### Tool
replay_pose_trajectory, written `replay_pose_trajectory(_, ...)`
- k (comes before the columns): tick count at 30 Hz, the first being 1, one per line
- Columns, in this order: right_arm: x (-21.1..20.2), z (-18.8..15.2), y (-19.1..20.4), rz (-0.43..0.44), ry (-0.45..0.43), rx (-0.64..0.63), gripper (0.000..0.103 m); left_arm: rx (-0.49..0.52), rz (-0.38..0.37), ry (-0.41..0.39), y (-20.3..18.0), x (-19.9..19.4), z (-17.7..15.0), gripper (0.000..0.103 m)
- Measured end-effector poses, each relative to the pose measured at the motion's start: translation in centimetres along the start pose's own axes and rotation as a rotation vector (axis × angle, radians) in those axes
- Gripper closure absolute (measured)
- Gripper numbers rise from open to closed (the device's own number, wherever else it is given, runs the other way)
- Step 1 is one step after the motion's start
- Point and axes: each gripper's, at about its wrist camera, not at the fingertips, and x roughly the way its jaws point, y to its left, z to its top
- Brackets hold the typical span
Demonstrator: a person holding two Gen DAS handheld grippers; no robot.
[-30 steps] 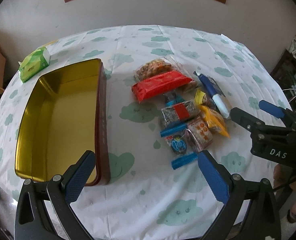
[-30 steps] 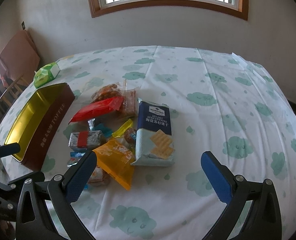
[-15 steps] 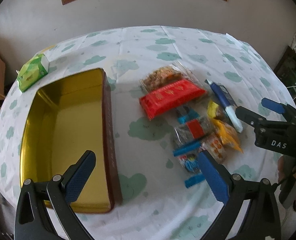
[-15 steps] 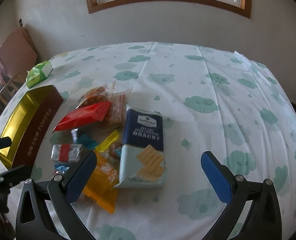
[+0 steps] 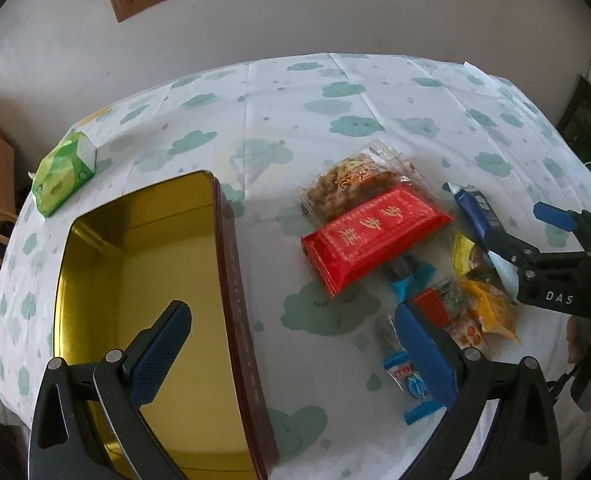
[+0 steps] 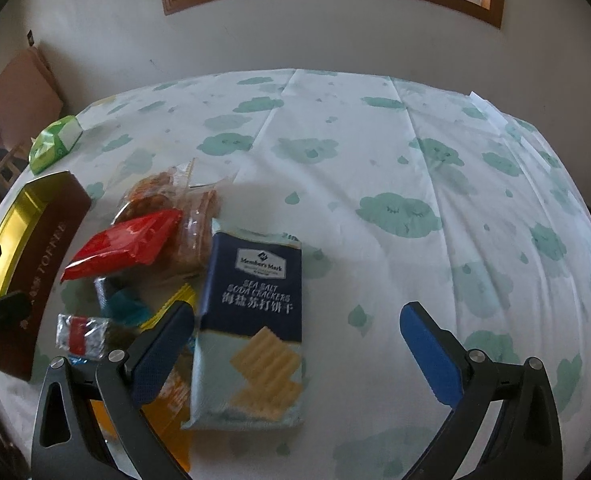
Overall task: Organize snacks
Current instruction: 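Grasp the blue soda crackers pack with the right gripper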
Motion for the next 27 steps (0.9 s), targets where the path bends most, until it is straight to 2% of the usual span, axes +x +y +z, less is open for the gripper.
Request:
replay_pose_trajectory(10,1.6,0.2,0.0,0.001,0.032,-0.022,0.032,0.048,0.013,-0.010,-0.2,1.2,1.6,0.002)
replay_pose_trajectory(19,1.5,-0.3,-0.3,0.017,0.027,-0.020,0.045,0.069,0.020,-0.008,-0.1,1.9,2.3,0.002)
replay_pose_trajectory(27,0.6,-1.4,-1.7,0.007,0.014,0.020,0.050,0.090,0.017,-0.008,-0.5,2.2,2.3,0.002)
